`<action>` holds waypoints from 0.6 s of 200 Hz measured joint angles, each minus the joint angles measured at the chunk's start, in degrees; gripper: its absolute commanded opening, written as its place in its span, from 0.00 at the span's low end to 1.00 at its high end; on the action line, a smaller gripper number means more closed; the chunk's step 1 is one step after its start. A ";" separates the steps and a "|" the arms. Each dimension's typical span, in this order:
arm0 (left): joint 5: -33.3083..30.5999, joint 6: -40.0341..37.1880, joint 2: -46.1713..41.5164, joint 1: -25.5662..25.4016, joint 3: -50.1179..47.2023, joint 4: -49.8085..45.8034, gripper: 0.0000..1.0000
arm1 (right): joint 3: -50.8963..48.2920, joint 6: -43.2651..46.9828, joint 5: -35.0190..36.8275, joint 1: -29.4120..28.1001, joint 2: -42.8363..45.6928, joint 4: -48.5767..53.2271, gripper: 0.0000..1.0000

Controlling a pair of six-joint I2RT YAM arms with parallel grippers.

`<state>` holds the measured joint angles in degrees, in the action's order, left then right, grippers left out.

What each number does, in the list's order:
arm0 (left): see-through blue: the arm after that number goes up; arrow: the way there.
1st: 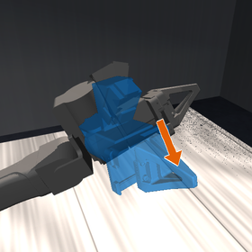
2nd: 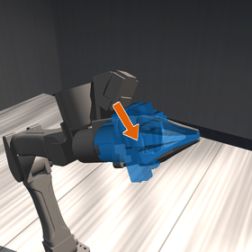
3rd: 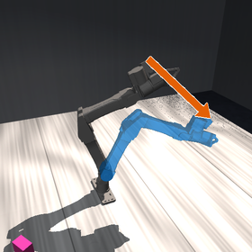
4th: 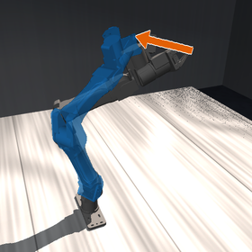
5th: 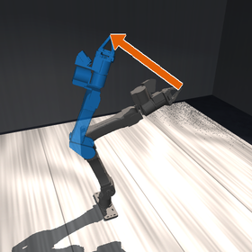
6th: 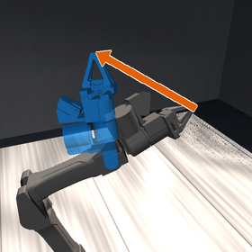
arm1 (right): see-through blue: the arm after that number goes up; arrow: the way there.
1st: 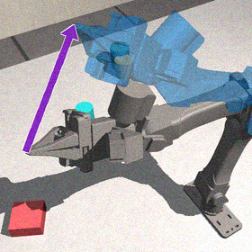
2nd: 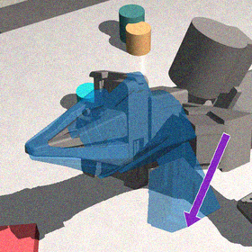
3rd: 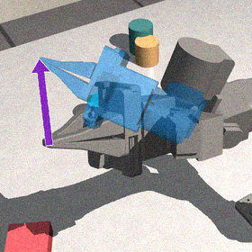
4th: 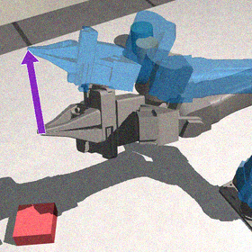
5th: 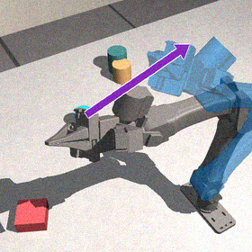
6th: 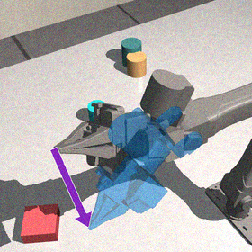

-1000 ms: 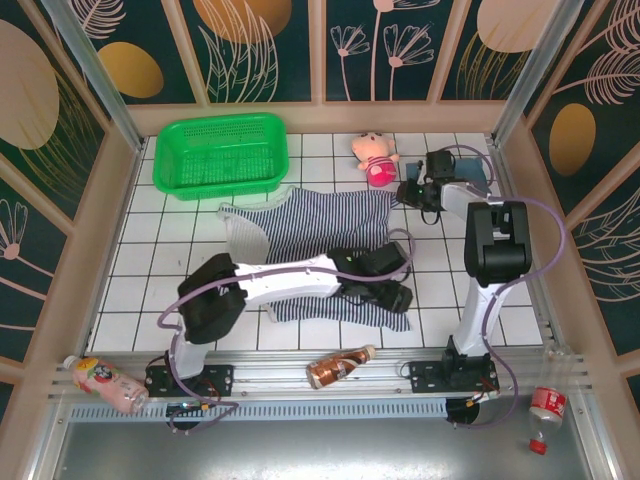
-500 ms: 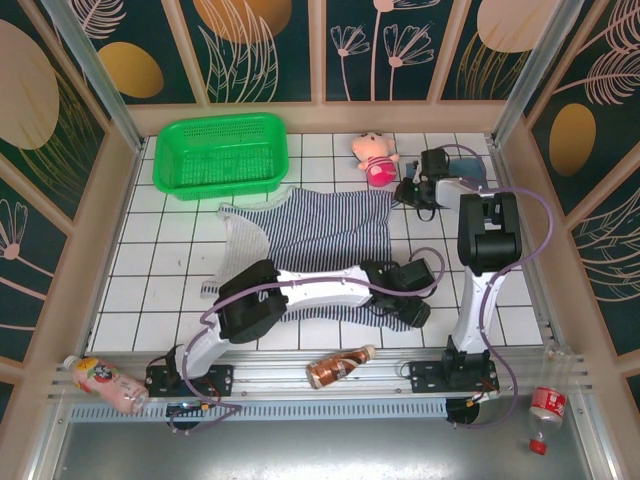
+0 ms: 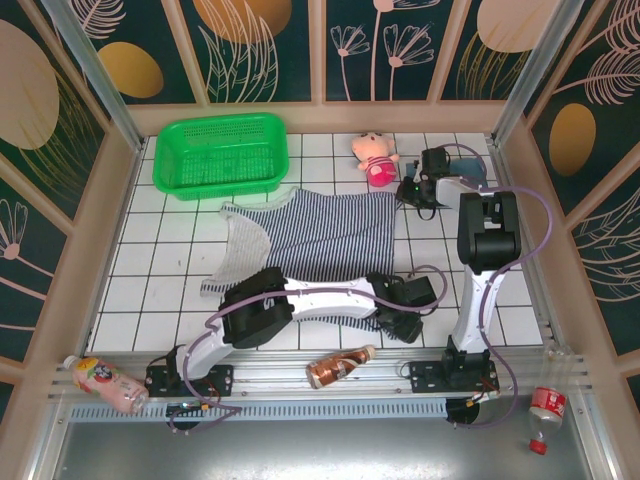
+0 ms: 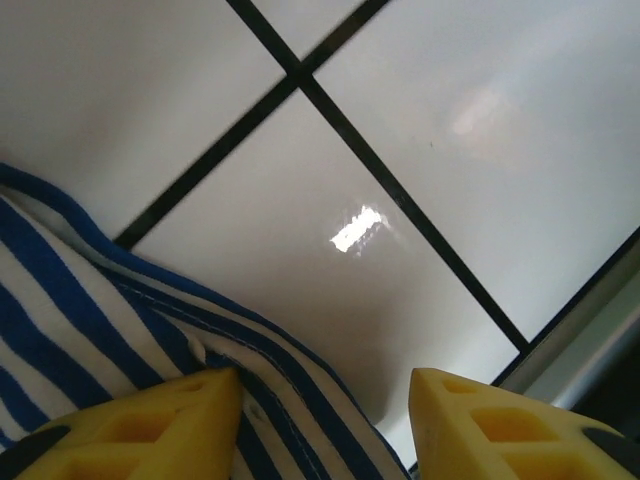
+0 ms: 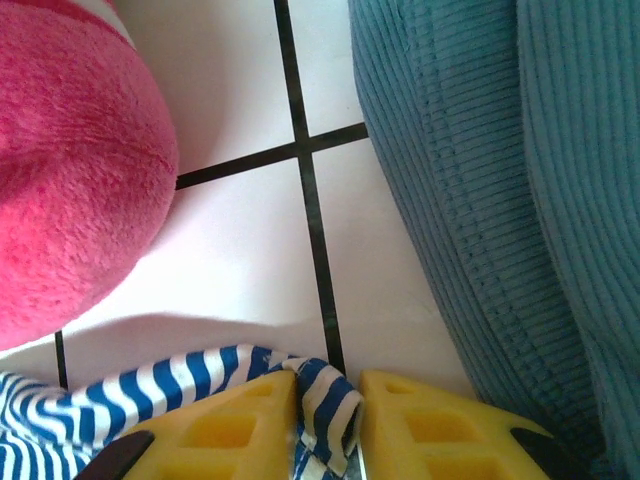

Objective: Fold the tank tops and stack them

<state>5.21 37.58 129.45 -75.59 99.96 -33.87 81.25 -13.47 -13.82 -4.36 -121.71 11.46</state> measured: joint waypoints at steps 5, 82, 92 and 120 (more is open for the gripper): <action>-0.17 -0.04 0.00 -0.13 0.02 -0.26 0.43 | 0.02 0.00 -0.02 0.09 -0.02 0.00 0.18; -5.60 -1.16 0.44 -0.17 2.40 -8.98 0.00 | 0.13 0.07 -1.33 0.20 -0.74 -2.73 0.00; -6.01 -1.33 0.22 -0.17 2.38 -9.88 0.00 | 0.13 0.07 -1.36 0.20 -0.74 -3.06 0.00; -7.08 -1.36 -3.23 0.26 1.14 -11.30 0.00 | 0.13 0.09 -1.60 0.22 -0.74 -4.42 0.00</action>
<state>-1.87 36.23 126.21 -75.33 101.10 -45.17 81.38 -13.39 -15.42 -4.14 -122.45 7.05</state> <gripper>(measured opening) 0.064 0.048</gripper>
